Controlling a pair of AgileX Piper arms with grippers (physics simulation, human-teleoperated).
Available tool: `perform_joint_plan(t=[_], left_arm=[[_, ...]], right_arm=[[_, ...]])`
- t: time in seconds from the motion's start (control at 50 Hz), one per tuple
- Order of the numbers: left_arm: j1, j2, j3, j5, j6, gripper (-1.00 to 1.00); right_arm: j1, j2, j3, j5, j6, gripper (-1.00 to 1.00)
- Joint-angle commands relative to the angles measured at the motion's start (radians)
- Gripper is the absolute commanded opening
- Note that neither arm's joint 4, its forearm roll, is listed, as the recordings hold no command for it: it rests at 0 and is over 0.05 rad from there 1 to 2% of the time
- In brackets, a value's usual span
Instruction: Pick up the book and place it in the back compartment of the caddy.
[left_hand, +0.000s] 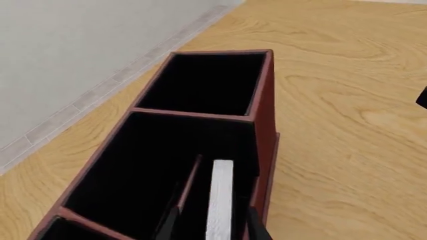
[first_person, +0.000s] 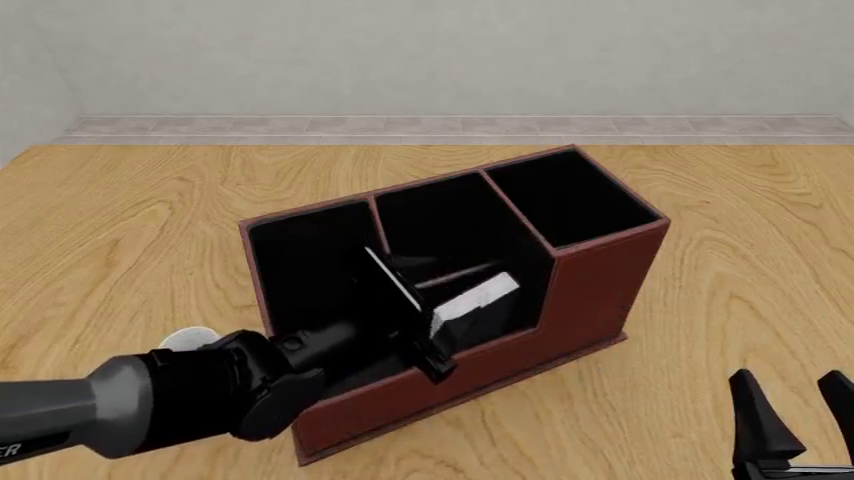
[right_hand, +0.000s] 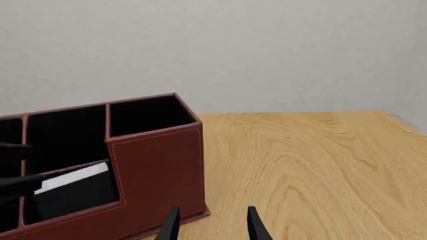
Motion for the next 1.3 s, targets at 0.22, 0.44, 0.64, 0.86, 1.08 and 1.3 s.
perform_joint_plan(t=[0.22,0.44,0.64,0.86,1.08,1.3], left_arm=[[0.016,-0.008,0.000,-0.006,0.000,1.00],[0.009,-0.038,0.040,-0.015,-0.005,1.00],[0.024,-0.092,0.124,-0.066,-0.032,1.00],[0.053,-0.138,0.243,-0.128,-0.016,1.00],[0.075,-0.190,0.336,-0.191,-0.012,1.00],[0.107,-0.226,0.371,-0.189,-0.012,1.00]], right_arm=[[0.001,0.000,0.000,0.003,-0.002,1.00],[0.002,0.000,0.000,0.004,-0.001,1.00],[0.002,0.000,0.000,0.004,-0.002,1.00],[0.003,0.000,0.000,0.002,-0.004,1.00],[0.004,0.000,0.000,0.003,-0.006,1.00],[0.004,0.000,0.000,0.002,-0.005,1.00]])
